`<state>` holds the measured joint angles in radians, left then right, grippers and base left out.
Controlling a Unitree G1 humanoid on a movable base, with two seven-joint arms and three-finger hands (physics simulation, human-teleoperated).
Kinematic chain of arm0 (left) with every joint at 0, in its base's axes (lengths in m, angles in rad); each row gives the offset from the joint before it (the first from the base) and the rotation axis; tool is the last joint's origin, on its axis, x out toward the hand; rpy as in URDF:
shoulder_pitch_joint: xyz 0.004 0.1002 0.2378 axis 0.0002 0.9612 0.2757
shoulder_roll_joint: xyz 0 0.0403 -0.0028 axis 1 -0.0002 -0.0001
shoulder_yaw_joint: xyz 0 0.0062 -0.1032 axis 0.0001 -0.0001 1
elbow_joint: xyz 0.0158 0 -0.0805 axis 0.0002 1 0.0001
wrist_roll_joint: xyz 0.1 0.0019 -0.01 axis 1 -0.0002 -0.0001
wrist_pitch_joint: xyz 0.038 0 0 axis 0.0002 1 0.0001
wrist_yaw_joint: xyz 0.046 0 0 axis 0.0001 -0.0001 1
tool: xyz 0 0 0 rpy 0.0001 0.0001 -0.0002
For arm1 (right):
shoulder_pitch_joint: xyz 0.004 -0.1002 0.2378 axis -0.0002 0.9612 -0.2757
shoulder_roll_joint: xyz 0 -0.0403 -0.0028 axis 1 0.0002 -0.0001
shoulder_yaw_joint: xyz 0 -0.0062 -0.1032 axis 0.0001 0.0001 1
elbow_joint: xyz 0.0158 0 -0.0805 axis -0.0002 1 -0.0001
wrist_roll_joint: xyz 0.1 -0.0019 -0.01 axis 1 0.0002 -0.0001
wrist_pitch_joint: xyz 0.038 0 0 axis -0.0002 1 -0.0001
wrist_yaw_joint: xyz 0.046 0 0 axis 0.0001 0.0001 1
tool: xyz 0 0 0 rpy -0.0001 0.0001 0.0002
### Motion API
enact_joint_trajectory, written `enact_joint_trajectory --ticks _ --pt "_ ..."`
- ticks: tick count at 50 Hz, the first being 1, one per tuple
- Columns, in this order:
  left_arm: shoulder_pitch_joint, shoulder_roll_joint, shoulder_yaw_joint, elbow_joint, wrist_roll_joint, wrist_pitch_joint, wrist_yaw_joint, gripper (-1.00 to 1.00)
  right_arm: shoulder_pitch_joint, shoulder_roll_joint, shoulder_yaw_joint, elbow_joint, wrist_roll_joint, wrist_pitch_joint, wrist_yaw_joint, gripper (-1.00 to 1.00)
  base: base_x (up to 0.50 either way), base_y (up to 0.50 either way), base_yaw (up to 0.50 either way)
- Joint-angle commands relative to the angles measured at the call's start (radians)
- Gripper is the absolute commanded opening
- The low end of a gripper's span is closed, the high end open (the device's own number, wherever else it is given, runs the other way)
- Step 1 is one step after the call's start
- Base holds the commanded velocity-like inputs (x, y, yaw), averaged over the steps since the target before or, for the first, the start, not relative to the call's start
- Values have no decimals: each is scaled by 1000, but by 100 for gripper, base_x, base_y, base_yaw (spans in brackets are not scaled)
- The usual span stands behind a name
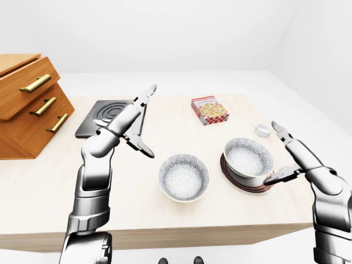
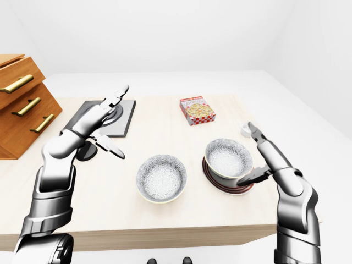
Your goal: Pick the akita bowl from table center and place it on the plate.
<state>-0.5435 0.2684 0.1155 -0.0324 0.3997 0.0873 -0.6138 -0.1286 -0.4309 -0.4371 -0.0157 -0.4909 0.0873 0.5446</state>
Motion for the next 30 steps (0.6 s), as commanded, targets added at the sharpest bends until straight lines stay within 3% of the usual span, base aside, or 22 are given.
enact_joint_trajectory --ticks 1,8,13,19,30 --pt "13 -1 11 -41 -24 0 9 100 11 81 -41 -471 117 0 140 100 0 0 0" --pt "32 -1 22 -113 -62 0 12 100 -70 123 27 -600 172 0 94 100 0 0 0" --pt "66 -21 38 -188 -120 0 37 100 -189 170 167 -598 192 0 -53 100 0 0 0" --pt "41 -16 63 -231 -223 0 107 100 -298 243 262 -455 260 0 -265 100 0 0 0" --pt "77 -9 52 -231 -295 0 144 100 -272 278 316 -410 348 0 -372 100 0 0 0"
